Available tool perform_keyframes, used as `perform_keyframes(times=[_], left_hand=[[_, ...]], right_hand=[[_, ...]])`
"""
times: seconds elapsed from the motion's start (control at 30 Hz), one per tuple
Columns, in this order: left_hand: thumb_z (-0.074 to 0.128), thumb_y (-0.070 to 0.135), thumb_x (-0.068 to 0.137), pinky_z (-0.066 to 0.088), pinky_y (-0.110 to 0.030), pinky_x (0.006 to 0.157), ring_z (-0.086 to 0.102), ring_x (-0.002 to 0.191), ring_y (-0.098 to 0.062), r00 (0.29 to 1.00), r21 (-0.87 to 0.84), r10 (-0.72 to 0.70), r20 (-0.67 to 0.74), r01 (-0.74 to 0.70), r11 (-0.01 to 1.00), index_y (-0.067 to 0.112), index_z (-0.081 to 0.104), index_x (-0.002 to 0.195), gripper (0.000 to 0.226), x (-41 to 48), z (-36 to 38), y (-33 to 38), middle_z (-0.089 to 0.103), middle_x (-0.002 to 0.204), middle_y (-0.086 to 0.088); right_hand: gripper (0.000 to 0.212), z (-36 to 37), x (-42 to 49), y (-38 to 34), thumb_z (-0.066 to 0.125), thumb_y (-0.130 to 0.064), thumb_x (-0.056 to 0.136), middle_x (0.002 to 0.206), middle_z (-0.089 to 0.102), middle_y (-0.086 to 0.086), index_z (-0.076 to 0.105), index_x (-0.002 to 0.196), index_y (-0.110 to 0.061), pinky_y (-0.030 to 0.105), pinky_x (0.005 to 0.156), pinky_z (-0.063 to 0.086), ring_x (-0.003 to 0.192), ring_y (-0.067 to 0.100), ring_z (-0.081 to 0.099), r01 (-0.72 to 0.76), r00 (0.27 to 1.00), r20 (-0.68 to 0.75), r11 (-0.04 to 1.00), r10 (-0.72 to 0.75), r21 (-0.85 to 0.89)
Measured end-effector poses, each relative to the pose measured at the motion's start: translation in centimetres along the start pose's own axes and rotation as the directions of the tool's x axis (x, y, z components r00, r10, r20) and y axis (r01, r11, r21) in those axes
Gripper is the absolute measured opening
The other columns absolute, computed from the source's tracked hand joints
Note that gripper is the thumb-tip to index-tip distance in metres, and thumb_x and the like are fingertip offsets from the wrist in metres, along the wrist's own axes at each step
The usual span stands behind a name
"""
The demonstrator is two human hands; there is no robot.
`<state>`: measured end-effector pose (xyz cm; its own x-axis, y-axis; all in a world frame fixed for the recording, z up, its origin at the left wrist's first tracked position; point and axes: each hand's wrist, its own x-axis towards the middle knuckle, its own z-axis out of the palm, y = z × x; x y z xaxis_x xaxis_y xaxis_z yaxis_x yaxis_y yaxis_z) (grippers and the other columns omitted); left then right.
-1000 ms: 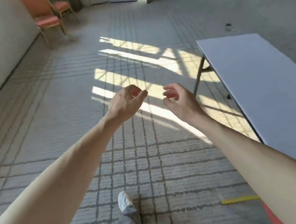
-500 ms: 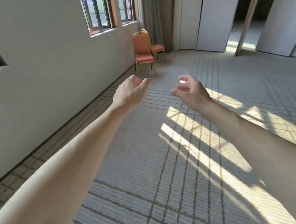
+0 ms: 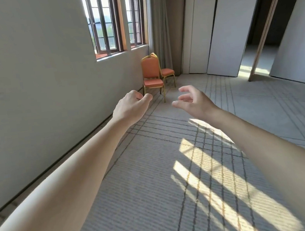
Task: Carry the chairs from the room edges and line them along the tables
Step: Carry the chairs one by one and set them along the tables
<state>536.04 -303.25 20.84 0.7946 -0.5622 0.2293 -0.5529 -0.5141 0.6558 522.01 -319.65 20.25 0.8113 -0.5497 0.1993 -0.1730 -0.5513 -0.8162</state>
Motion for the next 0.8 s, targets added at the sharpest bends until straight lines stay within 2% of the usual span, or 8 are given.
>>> perform_keyframes(times=[0.07,0.13,0.2,0.3,0.5,0.67,0.8], left_hand=[[0.045,0.055,0.090,0.049,-0.037,0.085,0.056,0.096,-0.020,1.000,0.020,-0.014,-0.001,0.014,1.000,0.026,0.061,0.105,0.036,5.2,0.8,-1.1,0.063,0.099,0.007],[0.046,0.057,0.090,0.049,-0.039,0.091,0.056,0.103,-0.018,1.000,0.051,-0.015,-0.006,0.015,0.999,0.028,0.059,0.118,0.042,10.2,1.2,-2.2,0.064,0.110,0.008],[0.047,0.057,0.089,0.049,-0.039,0.092,0.056,0.106,-0.018,0.999,0.078,-0.026,-0.025,0.028,0.997,0.029,0.058,0.121,0.044,15.9,1.4,-3.2,0.064,0.115,0.008],[0.047,0.057,0.088,0.048,-0.039,0.093,0.056,0.110,-0.017,0.996,0.017,-0.074,-0.049,0.074,0.997,0.031,0.058,0.121,0.043,23.4,1.8,-5.0,0.064,0.118,0.010],[0.049,0.056,0.090,0.048,-0.038,0.093,0.056,0.112,-0.017,0.989,0.008,-0.132,-0.061,0.133,0.991,0.030,0.057,0.124,0.044,36.9,2.4,-11.2,0.063,0.119,0.011],[0.051,0.055,0.090,0.048,-0.038,0.094,0.056,0.112,-0.016,0.989,-0.030,-0.141,-0.051,0.139,0.990,0.029,0.058,0.122,0.042,49.1,3.5,-17.6,0.063,0.119,0.011],[0.053,0.054,0.090,0.048,-0.036,0.093,0.057,0.108,-0.014,0.992,-0.080,-0.126,-0.023,0.124,0.989,0.029,0.059,0.122,0.041,60.0,3.9,-22.0,0.064,0.117,0.011]], right_hand=[[0.061,0.3,5.7,1.0,0.071,-0.043,0.086,0.128,0.058,-0.002,0.045,0.139,-0.025,0.030,0.090,0.046,0.117,0.014,0.055,0.015,1.000,0.006,1.000,-0.015,-0.003],[0.059,0.5,11.2,1.5,0.071,-0.042,0.086,0.127,0.059,-0.002,0.047,0.138,-0.025,0.026,0.082,0.044,0.115,0.014,0.056,0.026,1.000,0.002,0.999,-0.026,0.020],[0.057,0.6,17.3,2.0,0.070,-0.040,0.087,0.125,0.059,-0.003,0.048,0.137,-0.025,0.023,0.075,0.044,0.114,0.013,0.057,0.026,1.000,-0.013,0.999,-0.026,0.034],[0.055,1.4,25.8,2.6,0.070,-0.039,0.087,0.124,0.060,-0.003,0.048,0.137,-0.025,0.022,0.073,0.044,0.114,0.012,0.056,0.036,0.999,0.012,0.998,-0.037,0.043],[0.054,6.3,41.0,4.2,0.070,-0.036,0.088,0.123,0.061,-0.004,0.049,0.135,-0.024,0.030,0.092,0.048,0.112,0.012,0.058,0.046,0.996,0.075,0.999,-0.046,0.000],[0.053,11.7,53.4,6.1,0.071,-0.035,0.088,0.123,0.060,-0.004,0.048,0.135,-0.024,0.031,0.095,0.047,0.113,0.012,0.057,0.045,0.991,0.125,0.998,-0.038,-0.051],[0.056,15.3,64.3,7.0,0.071,-0.036,0.088,0.124,0.059,-0.004,0.047,0.137,-0.025,0.028,0.089,0.045,0.113,0.012,0.056,0.040,0.990,0.136,0.997,-0.030,-0.073]])
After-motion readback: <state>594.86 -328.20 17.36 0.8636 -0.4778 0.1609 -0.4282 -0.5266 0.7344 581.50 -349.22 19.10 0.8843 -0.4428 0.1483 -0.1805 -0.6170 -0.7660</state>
